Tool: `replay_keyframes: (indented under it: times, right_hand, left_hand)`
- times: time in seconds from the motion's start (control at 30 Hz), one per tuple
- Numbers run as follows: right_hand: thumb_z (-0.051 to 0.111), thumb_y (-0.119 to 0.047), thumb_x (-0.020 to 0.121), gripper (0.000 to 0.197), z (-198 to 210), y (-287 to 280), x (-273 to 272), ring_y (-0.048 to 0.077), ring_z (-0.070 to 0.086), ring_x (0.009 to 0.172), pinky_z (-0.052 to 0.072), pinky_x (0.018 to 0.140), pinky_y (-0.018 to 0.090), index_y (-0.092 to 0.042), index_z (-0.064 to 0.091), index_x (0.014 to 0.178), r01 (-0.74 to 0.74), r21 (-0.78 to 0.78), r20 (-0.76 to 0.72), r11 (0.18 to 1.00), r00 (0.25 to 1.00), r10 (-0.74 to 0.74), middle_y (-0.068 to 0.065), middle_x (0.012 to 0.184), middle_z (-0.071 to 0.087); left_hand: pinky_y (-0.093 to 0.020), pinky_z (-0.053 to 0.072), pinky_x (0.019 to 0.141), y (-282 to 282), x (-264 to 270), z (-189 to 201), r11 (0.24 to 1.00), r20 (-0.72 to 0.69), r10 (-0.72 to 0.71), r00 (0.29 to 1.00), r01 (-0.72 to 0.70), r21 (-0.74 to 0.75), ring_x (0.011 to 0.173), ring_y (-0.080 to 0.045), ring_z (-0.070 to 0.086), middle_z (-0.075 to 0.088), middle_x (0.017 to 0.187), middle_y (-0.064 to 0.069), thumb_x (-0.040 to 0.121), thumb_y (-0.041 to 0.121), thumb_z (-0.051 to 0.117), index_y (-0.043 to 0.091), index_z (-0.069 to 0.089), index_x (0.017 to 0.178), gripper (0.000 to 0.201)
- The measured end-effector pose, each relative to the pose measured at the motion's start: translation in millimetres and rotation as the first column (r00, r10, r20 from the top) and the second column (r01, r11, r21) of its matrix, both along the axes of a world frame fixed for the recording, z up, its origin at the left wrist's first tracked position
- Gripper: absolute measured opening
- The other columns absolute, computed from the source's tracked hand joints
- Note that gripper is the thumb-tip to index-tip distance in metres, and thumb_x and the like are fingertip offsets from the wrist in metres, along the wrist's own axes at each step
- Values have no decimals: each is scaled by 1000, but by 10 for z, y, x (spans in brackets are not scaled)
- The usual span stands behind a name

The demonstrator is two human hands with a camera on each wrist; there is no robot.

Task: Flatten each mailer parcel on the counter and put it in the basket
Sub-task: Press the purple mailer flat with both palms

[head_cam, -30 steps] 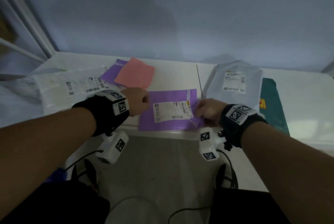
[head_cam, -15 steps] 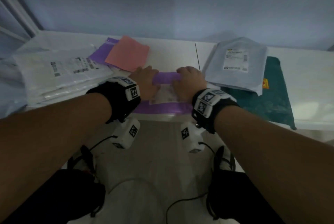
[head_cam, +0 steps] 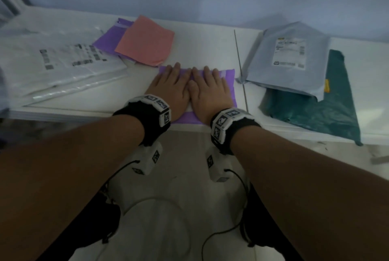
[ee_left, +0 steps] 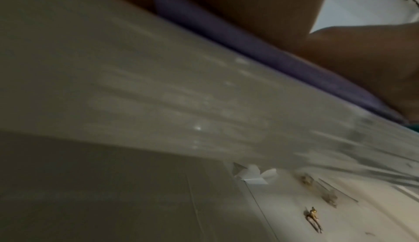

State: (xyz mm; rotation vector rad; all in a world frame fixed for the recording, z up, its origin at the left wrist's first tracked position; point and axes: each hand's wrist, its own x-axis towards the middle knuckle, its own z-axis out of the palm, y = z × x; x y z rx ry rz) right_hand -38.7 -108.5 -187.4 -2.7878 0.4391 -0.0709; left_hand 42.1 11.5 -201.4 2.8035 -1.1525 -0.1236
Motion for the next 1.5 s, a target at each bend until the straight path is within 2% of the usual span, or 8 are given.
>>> replay_keyframes:
  times: [0.1, 0.2, 0.5, 0.7, 0.9, 1.17, 1.33, 1.5]
  right_hand:
    - [18, -48, 103, 56, -6, -27, -23, 29, 7, 151, 4, 122, 44, -32, 14, 156, 1, 26, -56, 1000, 998, 0, 8, 164, 11]
    - [17, -50, 102, 55, 15, -48, -8, 30, 8, 151, 4, 122, 46, -36, 15, 155, 4, 21, -109, 1000, 994, -1, 7, 164, 11]
    - [11, -55, 100, 56, -12, -74, -22, 29, 3, 151, -3, 122, 46, -42, 10, 154, 10, -46, -132, 999, 991, -16, 7, 165, 6]
    - [7, -62, 97, 64, -24, -213, -130, 27, 0, 152, -3, 122, 44, -36, 0, 156, -64, -161, -126, 985, 991, 44, 8, 165, 7]
    - [12, -68, 94, 76, -102, -241, -144, 26, 2, 152, -1, 123, 43, -26, 5, 157, 9, -106, -94, 994, 995, -19, 13, 164, 5]
    - [16, -70, 94, 75, -69, -214, -181, 27, -6, 152, -3, 122, 43, -31, 5, 157, 43, -133, -53, 990, 997, -50, 12, 164, -5]
    - [16, -69, 94, 74, -87, -236, -159, 27, 1, 152, -2, 123, 42, -32, 5, 157, 25, -103, -105, 994, 994, -36, 15, 164, 3]
    - [16, -68, 94, 73, -77, -236, -161, 27, 1, 152, -1, 123, 43, -32, 6, 157, 23, -106, -103, 994, 994, -34, 15, 164, 3]
  left_hand:
    - [-47, 14, 118, 3, 30, -79, 1000, 6, 7, 1000, -7, 21, 147, -34, 13, 15, 159, -18, 86, 50, -17, 13, 9, 154, 81]
    - [-48, 13, 119, 12, -33, -2, 1000, 2, 30, 1000, -30, -8, 147, -34, 12, 13, 159, -18, 90, 48, -3, 13, 13, 153, 74]
    - [-43, 8, 120, 24, -77, 31, 993, -41, 116, 992, -117, -29, 147, -36, 8, 5, 160, -19, 99, 48, 19, 36, 8, 153, 56]
    - [-43, 10, 120, 40, -102, 1, 994, 36, 113, 993, -112, -15, 147, -35, 10, 7, 160, -19, 99, 47, 21, 32, 10, 154, 58]
    - [-43, 10, 120, 20, -126, 15, 990, 35, 138, 990, -138, -9, 147, -34, 10, 7, 160, -20, 99, 49, 21, 18, 7, 155, 65]
    - [-43, 8, 120, 50, -158, 28, 985, 15, 173, 985, -173, 16, 148, -33, 8, 6, 160, -20, 97, 53, 17, 25, 8, 154, 64]
    - [-46, 10, 119, 163, -229, 6, 993, 55, 115, 992, -116, 8, 147, -35, 9, 8, 159, -23, 82, 63, -5, 25, 8, 155, 83]
    - [-44, 8, 120, 141, -219, 19, 990, 35, 141, 989, -142, 12, 148, -31, 7, 4, 160, -18, 95, 59, 11, 30, 6, 154, 66]
